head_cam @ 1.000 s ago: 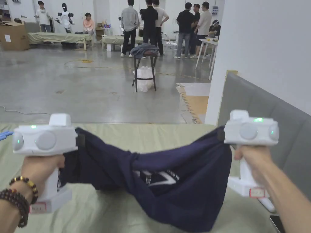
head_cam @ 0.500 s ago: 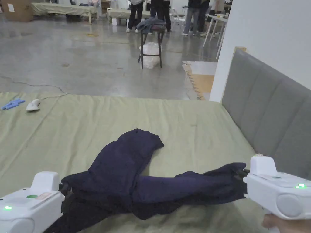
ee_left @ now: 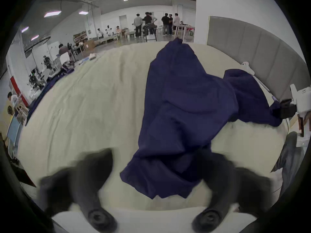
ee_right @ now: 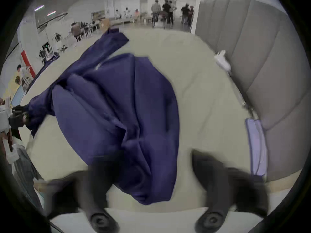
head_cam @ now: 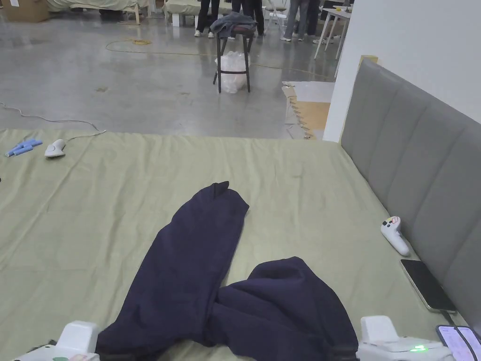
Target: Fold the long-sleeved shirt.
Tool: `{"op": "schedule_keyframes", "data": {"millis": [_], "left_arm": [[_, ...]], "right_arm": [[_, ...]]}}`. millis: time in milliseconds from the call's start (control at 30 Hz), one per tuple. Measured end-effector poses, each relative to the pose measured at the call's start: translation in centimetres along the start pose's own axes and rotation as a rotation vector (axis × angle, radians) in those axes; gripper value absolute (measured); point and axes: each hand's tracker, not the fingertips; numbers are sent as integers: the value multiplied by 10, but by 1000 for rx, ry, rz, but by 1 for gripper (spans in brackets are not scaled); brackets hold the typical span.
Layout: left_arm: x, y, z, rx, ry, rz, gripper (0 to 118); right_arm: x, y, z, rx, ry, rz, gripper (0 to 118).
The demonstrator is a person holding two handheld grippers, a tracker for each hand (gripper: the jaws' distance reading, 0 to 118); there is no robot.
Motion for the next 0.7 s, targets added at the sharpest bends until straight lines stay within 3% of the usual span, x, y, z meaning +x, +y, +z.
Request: {"op": "schedule_keyframes", "data": {"millis": [33,100,133,167,200,233,267,367,500,533,567,600,633,700], "left_arm": [[-1,8,18,61,-17,9,106],[-1,18,37,52,-30,37,103],[1,25,47,55,-28,44,94],[3,32,58,100,-47,50,74],[7,39,67,137,-70,44,30],[6,40,59,135,-72,35,6],[12,47,63,170,-19,14,4],[23,69,61,173,-154,32,4],[52,123,25,195,-206,-40,4],[64,141,9,191,-229,-76,12],[76,158,-9,162,-250,-111,37],[87,171,-39,135,-270,-119,78],[97,182,-69,101,-277,-125,111],[121,198,-126,16,-273,-111,108]], "right_arm": [[3,0,13,39,31,-42,116],[5,11,26,96,50,-70,113],[5,16,31,98,59,-91,112],[7,18,36,97,78,-97,105],[5,21,39,107,103,-101,82],[2,23,40,129,135,-87,27],[-3,24,38,133,127,-80,0],[-16,24,40,121,158,-45,0],[-22,21,33,119,186,-44,0],[-21,21,33,117,189,-48,0],[-21,20,34,115,190,-53,0],[-21,19,32,114,194,-57,0],[-20,19,30,115,198,-62,0],[-16,18,26,111,208,-73,0]]}}
